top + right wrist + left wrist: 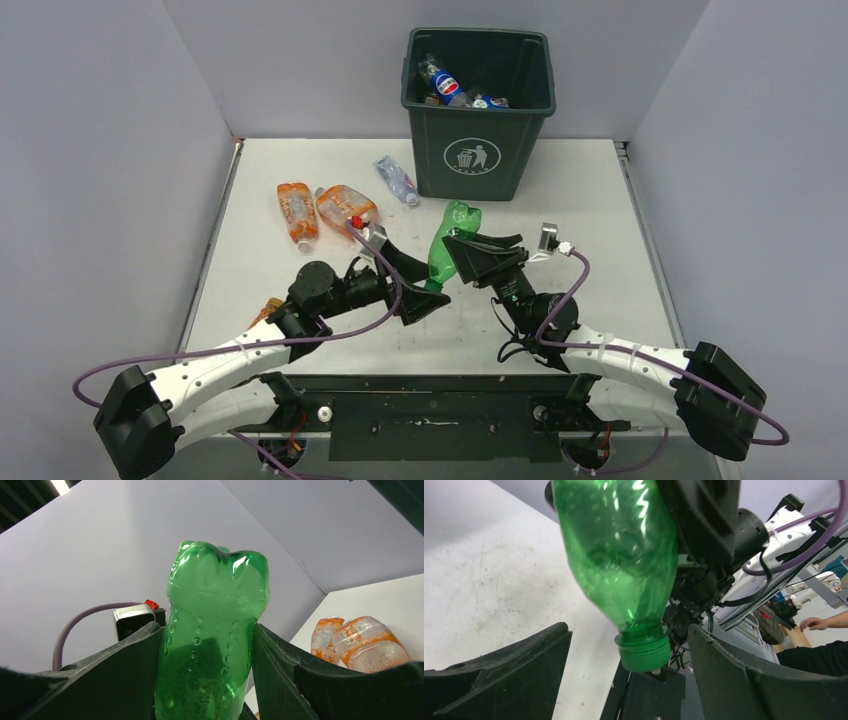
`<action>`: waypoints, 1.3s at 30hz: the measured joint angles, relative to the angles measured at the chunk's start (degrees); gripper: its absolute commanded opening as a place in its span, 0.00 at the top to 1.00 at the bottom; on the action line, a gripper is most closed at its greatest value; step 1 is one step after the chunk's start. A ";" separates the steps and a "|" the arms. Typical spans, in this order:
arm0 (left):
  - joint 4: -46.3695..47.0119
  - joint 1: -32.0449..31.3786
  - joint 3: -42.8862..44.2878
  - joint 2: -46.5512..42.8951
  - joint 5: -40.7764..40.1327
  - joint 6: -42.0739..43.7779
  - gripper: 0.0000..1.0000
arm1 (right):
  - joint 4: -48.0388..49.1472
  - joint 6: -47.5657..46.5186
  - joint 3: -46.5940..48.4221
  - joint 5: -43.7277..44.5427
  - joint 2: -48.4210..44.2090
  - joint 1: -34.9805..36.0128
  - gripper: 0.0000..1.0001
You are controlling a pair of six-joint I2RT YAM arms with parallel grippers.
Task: Put the plastic bottles in the bin
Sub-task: Pick up the plastic bottle from the corner of the board.
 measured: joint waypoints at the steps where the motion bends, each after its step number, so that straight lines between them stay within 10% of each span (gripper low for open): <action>1: 0.55 -0.04 0.15 0.00 -0.04 0.00 0.17 | 0.15 0.17 0.00 -0.02 0.28 0.00 0.61; 11: 0.94 -1.16 2.14 1.03 -1.75 0.72 1.00 | 2.03 0.50 0.00 -0.55 1.20 -0.26 0.51; 16: -2.54 -1.55 2.21 -0.52 -3.28 3.04 1.00 | -1.16 -0.15 0.11 -2.19 -0.11 -0.35 0.02; 28: -40.26 -1.90 18.62 -9.46 -13.68 38.80 1.00 | -60.98 -18.21 27.34 -3.93 -20.61 -0.31 0.10; 39: -67.28 -7.23 23.19 -10.25 -10.58 88.87 1.00 | -99.36 -35.23 53.05 -15.52 -9.66 -0.31 0.10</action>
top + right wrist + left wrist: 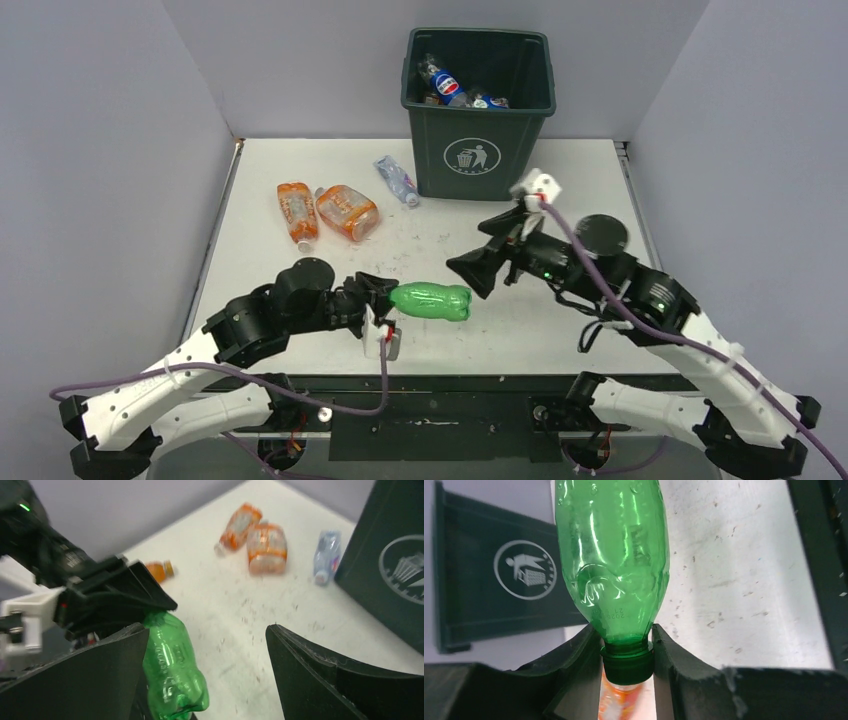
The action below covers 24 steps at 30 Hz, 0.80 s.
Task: Put the plastic bottles in the bin
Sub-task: Pick up the plastic bottle from the corner of the board.
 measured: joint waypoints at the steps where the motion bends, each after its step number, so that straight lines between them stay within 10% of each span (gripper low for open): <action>1: -0.48 -1.25 0.04 0.02 -1.44 3.54 1.00 | -2.12 -0.92 0.07 -1.44 1.62 0.00 0.10; 12: 4.04 -13.09 -6.82 -0.13 -20.79 37.20 1.00 | -12.74 -5.77 -0.07 -15.04 12.48 0.00 0.09; 24: 5.25 -14.53 -5.62 2.10 -25.24 49.77 1.00 | -9.88 -4.04 -6.71 -18.64 14.25 0.55 0.07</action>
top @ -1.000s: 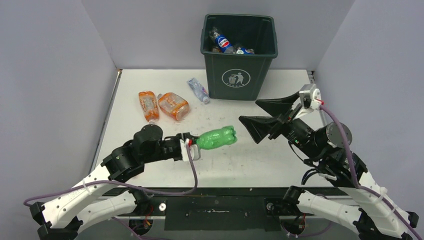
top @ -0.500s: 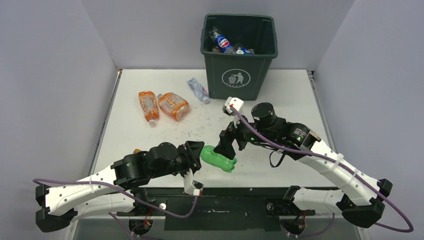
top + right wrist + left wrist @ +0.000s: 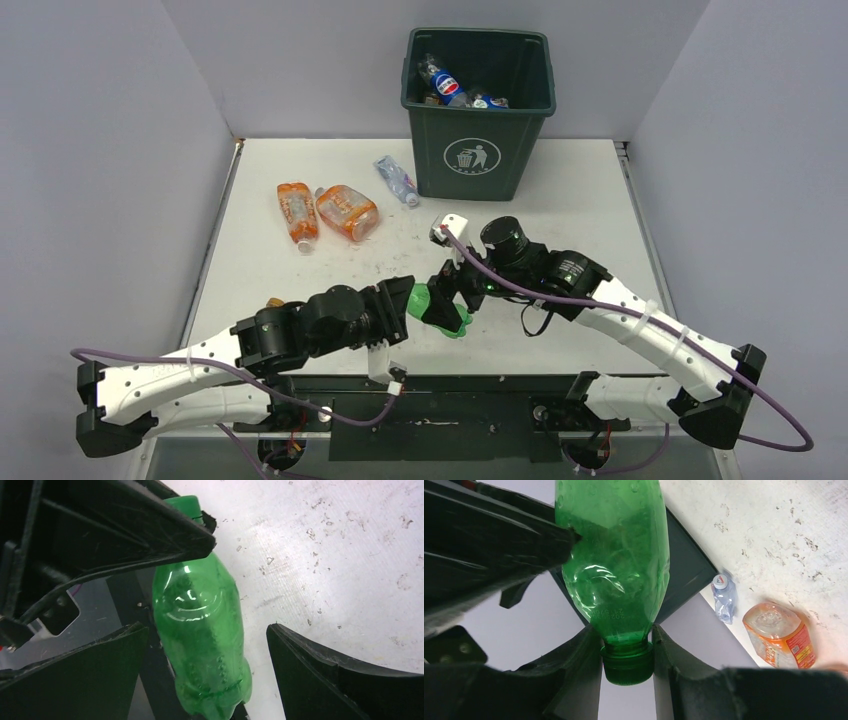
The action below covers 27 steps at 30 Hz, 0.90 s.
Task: Put the plastic bottles in the bin
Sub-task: Pick up the plastic bottle from the corner of the board.
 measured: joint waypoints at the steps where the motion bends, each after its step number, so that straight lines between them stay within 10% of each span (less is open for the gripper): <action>1: 0.02 -0.22 0.15 0.28 0.00 0.50 1.00 | 0.39 0.15 -0.37 1.05 0.35 0.24 0.07; 8: 0.02 -1.20 0.94 1.22 -0.17 1.25 1.00 | 3.89 -0.04 -0.57 4.63 1.03 1.05 0.02; 22: 0.17 -1.90 0.96 1.46 -0.83 0.90 1.00 | 6.75 0.87 -0.79 5.25 5.09 4.04 0.48; 27: 0.02 -1.90 0.94 1.16 -1.05 0.63 0.74 | 7.13 1.57 -0.83 5.35 5.20 4.39 0.58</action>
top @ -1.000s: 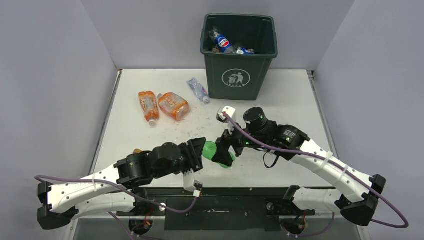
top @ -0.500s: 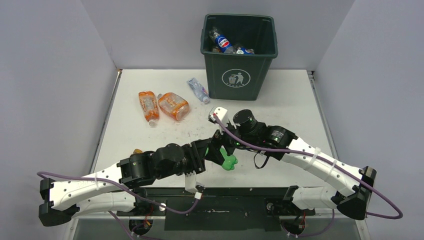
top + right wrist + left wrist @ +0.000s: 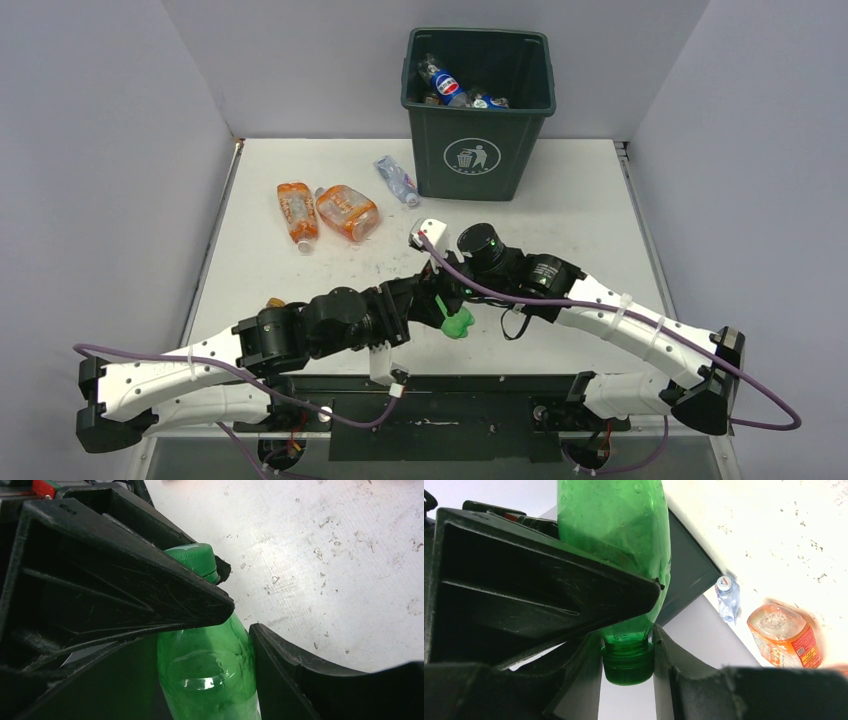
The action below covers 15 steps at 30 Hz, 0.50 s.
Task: Put the plastic bottles in the bin
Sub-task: Pick up the plastic bottle from the corner of the board.
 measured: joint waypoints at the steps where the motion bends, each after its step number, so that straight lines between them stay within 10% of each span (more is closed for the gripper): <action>1: 0.07 0.00 -0.07 -0.15 0.02 -0.26 0.59 | 0.24 0.07 -0.13 0.02 -0.17 0.02 0.59; 2: 0.37 0.00 -0.24 -0.39 0.02 -0.59 0.43 | 0.57 0.15 -0.37 0.11 -0.44 0.07 0.60; 3: 0.83 -0.02 -0.42 -0.68 0.11 -1.22 0.06 | 0.85 0.28 -0.61 0.24 -0.90 0.15 0.61; 15: 14.99 -0.33 -4.59 -8.04 -2.23 -22.64 0.04 | 10.80 4.85 -8.85 20.35 -19.17 -0.90 0.59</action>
